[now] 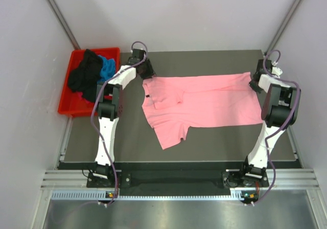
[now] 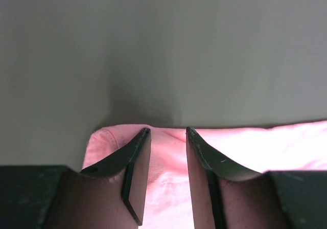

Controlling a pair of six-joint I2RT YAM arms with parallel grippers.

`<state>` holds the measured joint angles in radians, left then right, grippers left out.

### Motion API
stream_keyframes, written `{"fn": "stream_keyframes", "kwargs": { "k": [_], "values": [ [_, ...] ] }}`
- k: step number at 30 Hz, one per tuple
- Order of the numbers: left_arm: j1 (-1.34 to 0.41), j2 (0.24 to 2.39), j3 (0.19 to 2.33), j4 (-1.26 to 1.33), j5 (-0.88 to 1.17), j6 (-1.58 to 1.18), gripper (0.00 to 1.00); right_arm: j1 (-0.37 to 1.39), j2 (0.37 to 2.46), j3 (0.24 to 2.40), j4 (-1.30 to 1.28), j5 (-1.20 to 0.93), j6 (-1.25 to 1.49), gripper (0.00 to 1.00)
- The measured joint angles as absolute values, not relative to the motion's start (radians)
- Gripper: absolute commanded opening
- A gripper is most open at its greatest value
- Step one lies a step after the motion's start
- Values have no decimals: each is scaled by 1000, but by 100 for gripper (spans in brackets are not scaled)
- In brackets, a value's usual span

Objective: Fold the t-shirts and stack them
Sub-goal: Fold the tshirt

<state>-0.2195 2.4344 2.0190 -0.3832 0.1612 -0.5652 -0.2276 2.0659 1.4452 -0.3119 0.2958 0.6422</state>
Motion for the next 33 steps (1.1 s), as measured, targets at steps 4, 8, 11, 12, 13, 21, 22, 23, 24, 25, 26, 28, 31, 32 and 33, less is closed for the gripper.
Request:
{"fn": "stream_keyframes", "kwargs": {
  "k": [4,8,11,12,13,21,22,23,24,25,26,28,31,32,33],
  "values": [
    [-220,2440,2030,-392,159,-559,40,-228,2064,1439,-301,303,630,0],
    [-220,2440,2031,-393,160,-550,40,-228,2064,1439,-298,320,620,0],
    [-220,2440,2031,-392,164,-548,41,-228,2064,1439,-295,321,619,0],
    [-220,2440,2031,-392,167,-547,41,-228,2064,1439,-295,320,619,0],
    [-220,2440,2031,-392,168,-547,42,-228,2064,1439,-295,319,619,0],
    [-217,2428,2031,-406,194,-542,49,-228,2061,1439,-318,317,639,9],
    [-217,2423,2031,-415,194,-540,49,-228,2061,1439,-323,316,640,13],
    [-216,2416,2031,-429,193,-535,50,-228,2061,1439,-326,315,643,17],
    [-216,2408,2031,-439,193,-530,51,-229,2060,1439,-329,311,641,22],
    [-216,2396,2030,-450,192,-524,52,-230,2058,1439,-334,309,640,30],
    [-216,2380,2022,-456,192,-519,52,-231,2055,1439,-342,308,641,34],
    [-217,2324,1982,-469,184,-509,54,-233,2040,1439,-376,307,637,42],
    [-224,2205,1897,-495,154,-494,54,-234,1974,1423,-442,305,640,51],
    [-228,2159,1868,-509,135,-491,54,-234,1942,1418,-468,303,641,53],
    [-234,2113,1839,-513,120,-490,53,-234,1906,1411,-485,298,646,54]
  ]
}}
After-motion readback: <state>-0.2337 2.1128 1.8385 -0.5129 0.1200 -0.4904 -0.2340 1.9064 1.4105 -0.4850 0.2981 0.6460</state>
